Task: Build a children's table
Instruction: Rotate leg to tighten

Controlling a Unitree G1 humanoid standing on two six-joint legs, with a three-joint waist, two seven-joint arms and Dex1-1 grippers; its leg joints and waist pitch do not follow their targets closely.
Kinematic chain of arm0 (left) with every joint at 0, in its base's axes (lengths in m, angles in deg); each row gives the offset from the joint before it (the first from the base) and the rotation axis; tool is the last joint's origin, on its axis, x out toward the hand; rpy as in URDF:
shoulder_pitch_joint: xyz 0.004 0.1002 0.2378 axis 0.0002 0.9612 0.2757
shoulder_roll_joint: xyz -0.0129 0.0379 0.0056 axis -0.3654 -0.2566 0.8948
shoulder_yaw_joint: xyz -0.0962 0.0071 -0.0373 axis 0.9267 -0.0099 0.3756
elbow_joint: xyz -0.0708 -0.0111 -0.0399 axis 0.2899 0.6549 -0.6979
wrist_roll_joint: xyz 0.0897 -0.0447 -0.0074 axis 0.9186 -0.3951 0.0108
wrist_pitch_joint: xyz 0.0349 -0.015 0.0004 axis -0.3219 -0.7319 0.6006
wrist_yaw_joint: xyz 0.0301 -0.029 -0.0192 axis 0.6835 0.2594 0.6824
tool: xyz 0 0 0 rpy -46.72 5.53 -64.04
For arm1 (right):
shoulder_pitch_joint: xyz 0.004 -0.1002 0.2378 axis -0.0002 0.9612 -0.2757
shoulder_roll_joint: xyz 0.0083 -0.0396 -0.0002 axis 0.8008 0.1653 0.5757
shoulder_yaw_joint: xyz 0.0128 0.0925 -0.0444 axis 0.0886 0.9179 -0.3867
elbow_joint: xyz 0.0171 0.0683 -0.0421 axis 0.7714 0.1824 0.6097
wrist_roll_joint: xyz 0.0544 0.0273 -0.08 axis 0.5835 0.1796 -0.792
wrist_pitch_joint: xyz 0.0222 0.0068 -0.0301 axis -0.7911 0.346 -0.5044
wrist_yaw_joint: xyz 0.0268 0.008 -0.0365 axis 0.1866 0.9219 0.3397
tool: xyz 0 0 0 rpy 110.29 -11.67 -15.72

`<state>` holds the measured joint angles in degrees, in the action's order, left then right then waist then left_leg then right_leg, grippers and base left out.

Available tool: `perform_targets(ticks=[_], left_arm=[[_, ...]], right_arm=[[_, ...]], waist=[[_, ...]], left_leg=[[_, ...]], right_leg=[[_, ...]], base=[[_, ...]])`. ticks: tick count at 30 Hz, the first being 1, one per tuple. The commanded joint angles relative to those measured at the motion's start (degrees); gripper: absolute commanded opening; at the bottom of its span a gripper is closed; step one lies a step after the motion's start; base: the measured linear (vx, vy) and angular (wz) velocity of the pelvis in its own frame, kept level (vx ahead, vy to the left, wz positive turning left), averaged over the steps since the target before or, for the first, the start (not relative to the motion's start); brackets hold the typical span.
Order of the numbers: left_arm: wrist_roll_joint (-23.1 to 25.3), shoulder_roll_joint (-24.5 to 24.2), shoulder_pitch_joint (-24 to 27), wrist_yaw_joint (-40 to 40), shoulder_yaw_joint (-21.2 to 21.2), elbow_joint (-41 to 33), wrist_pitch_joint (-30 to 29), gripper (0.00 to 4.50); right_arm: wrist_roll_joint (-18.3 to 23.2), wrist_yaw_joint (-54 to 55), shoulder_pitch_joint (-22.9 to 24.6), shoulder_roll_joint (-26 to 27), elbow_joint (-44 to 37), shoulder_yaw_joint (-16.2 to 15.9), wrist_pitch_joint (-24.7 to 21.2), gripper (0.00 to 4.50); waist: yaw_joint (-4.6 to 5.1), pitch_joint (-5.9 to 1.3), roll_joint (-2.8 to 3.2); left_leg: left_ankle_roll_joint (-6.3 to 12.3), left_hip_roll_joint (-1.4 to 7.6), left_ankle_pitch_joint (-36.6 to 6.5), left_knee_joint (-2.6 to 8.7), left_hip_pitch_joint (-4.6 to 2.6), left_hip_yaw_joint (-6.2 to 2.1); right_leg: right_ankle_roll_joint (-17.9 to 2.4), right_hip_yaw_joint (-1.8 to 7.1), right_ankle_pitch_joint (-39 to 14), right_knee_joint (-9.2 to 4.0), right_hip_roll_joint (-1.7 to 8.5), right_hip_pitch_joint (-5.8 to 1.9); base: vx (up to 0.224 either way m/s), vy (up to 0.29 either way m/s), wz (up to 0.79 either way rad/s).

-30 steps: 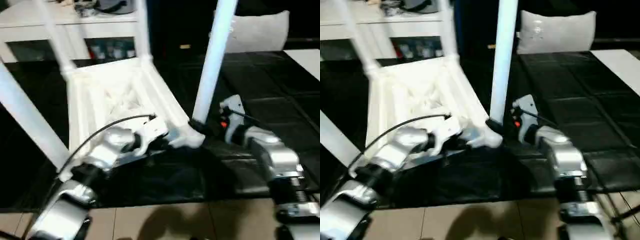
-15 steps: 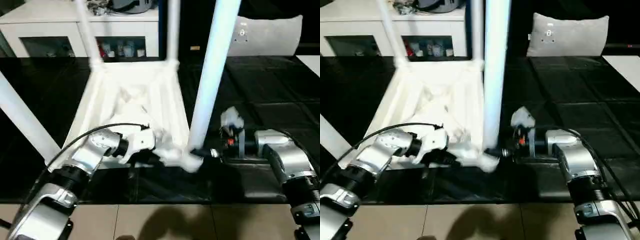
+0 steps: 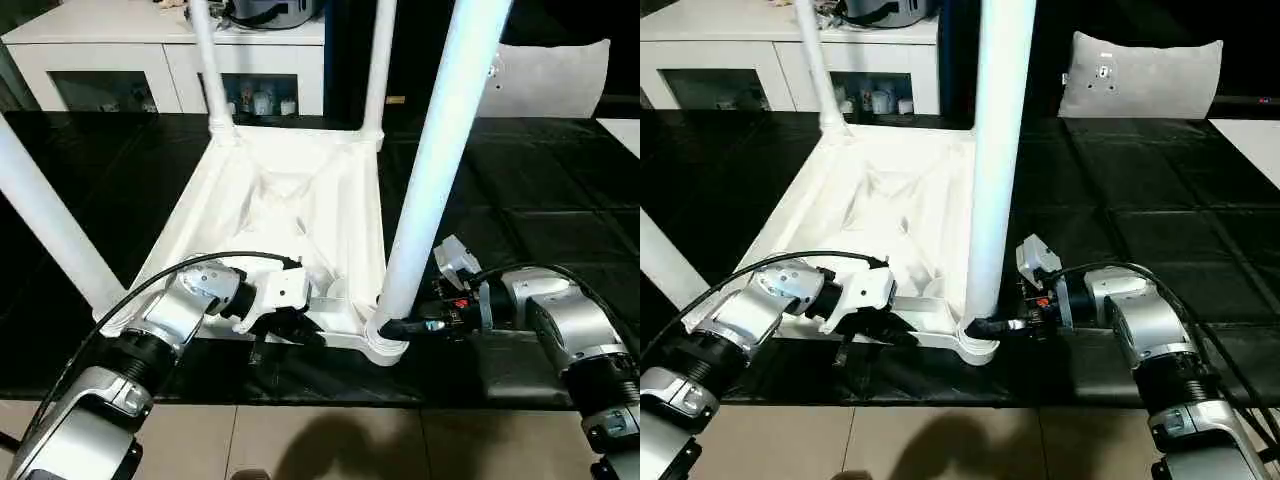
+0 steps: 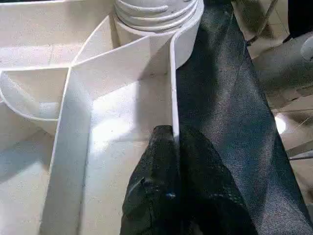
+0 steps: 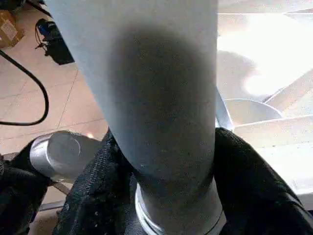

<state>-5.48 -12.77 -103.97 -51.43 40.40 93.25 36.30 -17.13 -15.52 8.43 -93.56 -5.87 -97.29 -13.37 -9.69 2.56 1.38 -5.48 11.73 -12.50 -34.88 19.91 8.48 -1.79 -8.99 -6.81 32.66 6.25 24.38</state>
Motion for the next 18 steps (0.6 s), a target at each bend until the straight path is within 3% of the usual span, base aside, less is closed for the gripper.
perform_targets(ticks=[1,5,7,8,10,11,12,13,14,15,16,17,18], left_arm=[[0.14,0.34,0.43,-0.29,-0.97,-1.64,-0.59,0.0],[-0.19,1.39,0.51,2.05,-0.01,-1.8,-3.61,0.0],[-0.01,2.47,0.38,4.81,0.96,-1.47,-5.65,0.0],[0.04,3.31,0.14,6.79,1.63,-1.07,-7.19,0.0],[0.23,6.1,-1.0,12.93,3.41,0.55,-10.67,0.0],[0.4,7.09,-1.5,15.15,3.94,1.15,-11.64,0.0],[0.76,8.04,-2.05,17.55,4.39,1.78,-12.41,0.0],[1.1,9.15,-2.66,20.27,4.89,2.38,-13.55,0.0],[1.15,10.2,-3.16,22.44,5.41,2.72,-14.92,0.0],[1.13,10.74,-3.4,23.48,5.69,2.84,-15.68,0.0],[1.13,10.85,-3.45,23.69,5.74,2.86,-15.84,0.0],[0.92,13.18,-4.46,28.76,7.24,3.56,-18.6,0.0],[0.92,13.18,-4.46,28.76,7.24,3.56,-18.6,0.0]], right_arm=[[2.09,-2.15,0.58,0.41,-0.35,-0.78,-1.28,2.07],[3.53,1.31,2.09,1.96,-3.37,0.46,-4.34,2.05],[2.55,9.21,2.02,4.58,-3.97,1.8,-7.54,2.05],[1.48,13.78,1.95,6.18,-4.02,2.38,-8.18,2.05],[-0.73,27.15,0.68,11.29,-3.02,4.88,-12.13,2.05],[-0.96,31.23,-0.06,13.01,-2.49,5.95,-14.27,2.05],[-1.42,34.79,-0.64,14.55,-2.12,6.71,-15.49,2.05],[-2.12,39.23,-1.24,16.39,-1.81,7.57,-16.79,2.05],[-3.09,43.76,-1.84,18.18,-1.35,8.36,-17.57,2.05],[-3.61,46.17,-2.13,19.11,-1.12,8.78,-17.93,2.05],[-3.72,46.67,-2.19,19.3,-1.08,8.87,-18.01,2.05],[-4.18,55.38,-3.49,22.74,0.62,11.44,-18.72,2.05],[-4.18,55.38,-3.49,22.74,0.62,11.44,-18.72,2.05]], waist=[[0.32,-4.32,-1.16],[0.26,-4.31,-1.01],[0.49,-4.15,-1.09],[0.67,-3.99,-0.72],[1.54,-3.52,-0.99],[2.57,-3.11,-1.09],[3.11,-3.08,-0.88],[5.29,-3.21,0.18],[5.94,-3.23,0.75],[6.45,-3.11,1.86],[5.47,-3.31,2.79],[5.56,-2.36,2.11],[6.65,-2.0,-0.43]], left_leg=[[4.01,1.39,-6.05,4.06,0.55,0.76],[4.1,1.48,-5.56,4.09,0.61,0.69],[3.36,1.3,-5.78,4.2,0.64,0.69],[2.64,1.05,-7.36,4.21,0.43,0.7],[1.08,0.26,-10.44,3.98,0.09,0.83],[0.45,-0.34,-12.59,3.56,-0.01,0.84],[0.02,-0.45,-13.82,3.25,-0.4,0.69],[0.58,0.13,-18.26,2.85,-1.02,0.19],[0.89,1.01,-19.96,3.32,-0.75,-0.33],[1.95,5.82,-28.74,7.15,2.05,-2.88],[1.67,8.14,-33.29,9.0,2.3,-4.11],[0.8,7.41,-40.24,10.32,-0.86,-2.31],[0.78,4.61,-39.36,8.28,-1.68,-1.48]], right_leg=[[-5.44,3.1,-24.36,-3.47,2.87,-4.23],[-5.74,3.13,-23.59,-3.33,2.85,-4.19],[-5.16,3.08,-24.34,-3.54,2.73,-4.24],[-4.19,2.84,-27.23,-4.09,2.78,-4.05],[-1.14,1.96,-33.99,-5.4,2.61,-3.8],[1.75,0.86,-38.76,-6.58,2.35,-3.55],[3.05,0.09,-40.62,-7.16,2.25,-3.43],[6.13,-2.85,-41.47,-9.28,1.93,-4.17],[6.28,-3.3,-39.61,-9.28,1.99,-4.98],[4.62,-1.79,-30.4,-2.37,2.12,-8.55],[1.42,1.67,-20.36,3.88,2.67,-9.04],[-2.43,3.52,-10.8,3.74,2.07,-5.61],[-1.11,3.82,-18.68,0.54,1.95,-5.3]], base=[[0.0,0.0,0.0],[0.0,0.0,0.0],[0.0,0.0,0.0],[0.0,0.0,0.0],[0.0,0.0,0.0],[0.0,0.0,0.0],[0.0,0.0,0.0],[0.0,0.0,0.0],[0.0,0.0,0.0],[-0.06,-0.013,-0.15],[-0.06,-0.013,-0.15],[0.0,0.0,0.0],[0.066,-0.03,0.14]])
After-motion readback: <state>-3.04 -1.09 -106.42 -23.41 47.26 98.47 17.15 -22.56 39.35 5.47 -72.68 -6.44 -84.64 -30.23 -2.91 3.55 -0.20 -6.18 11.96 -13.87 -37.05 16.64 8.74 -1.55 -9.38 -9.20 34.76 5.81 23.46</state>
